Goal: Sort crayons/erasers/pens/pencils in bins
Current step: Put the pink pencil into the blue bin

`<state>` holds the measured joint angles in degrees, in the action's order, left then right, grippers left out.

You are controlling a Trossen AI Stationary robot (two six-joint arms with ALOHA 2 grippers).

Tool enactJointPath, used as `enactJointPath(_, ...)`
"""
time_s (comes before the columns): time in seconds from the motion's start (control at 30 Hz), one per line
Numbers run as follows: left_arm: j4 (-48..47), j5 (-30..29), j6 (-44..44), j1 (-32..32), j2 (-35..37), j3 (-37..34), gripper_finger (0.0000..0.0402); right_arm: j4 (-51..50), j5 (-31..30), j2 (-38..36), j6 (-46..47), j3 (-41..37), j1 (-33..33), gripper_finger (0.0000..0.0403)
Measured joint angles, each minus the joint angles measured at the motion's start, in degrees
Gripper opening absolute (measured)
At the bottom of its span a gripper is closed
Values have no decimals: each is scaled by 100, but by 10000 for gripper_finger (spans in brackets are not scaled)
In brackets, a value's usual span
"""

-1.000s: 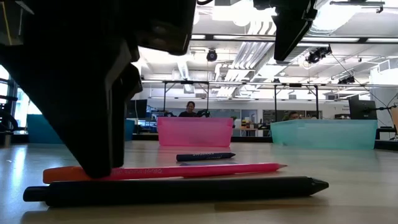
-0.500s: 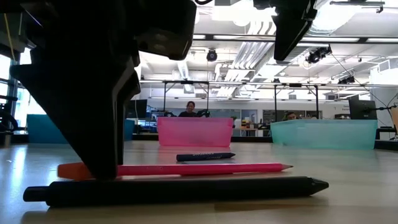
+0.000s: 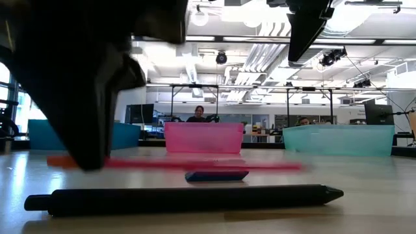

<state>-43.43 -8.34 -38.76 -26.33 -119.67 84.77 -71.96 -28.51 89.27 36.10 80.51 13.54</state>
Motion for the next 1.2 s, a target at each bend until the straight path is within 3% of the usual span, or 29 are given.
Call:
enactJointPath(0.23, -641, -204, 232, 64, 585, 8, 3, 0, -312, 0, -3, 0, 73, 216)
enactJointPath(0.57, -1899, -1458, 315, 458, 1854, -78, 3, -14, -561, 0, 177, 0, 87, 216)
enactJointPath(0.83, -1995, -1657, -150, 1054, 3516, -1625, 3, 44, -651, 0, 251, 9, 87, 216)
enactJointPath(1.2, -1957, -1639, -430, 2890, 5481, -3316, 3, 894, -553, -2, -337, 9, 85, 216)
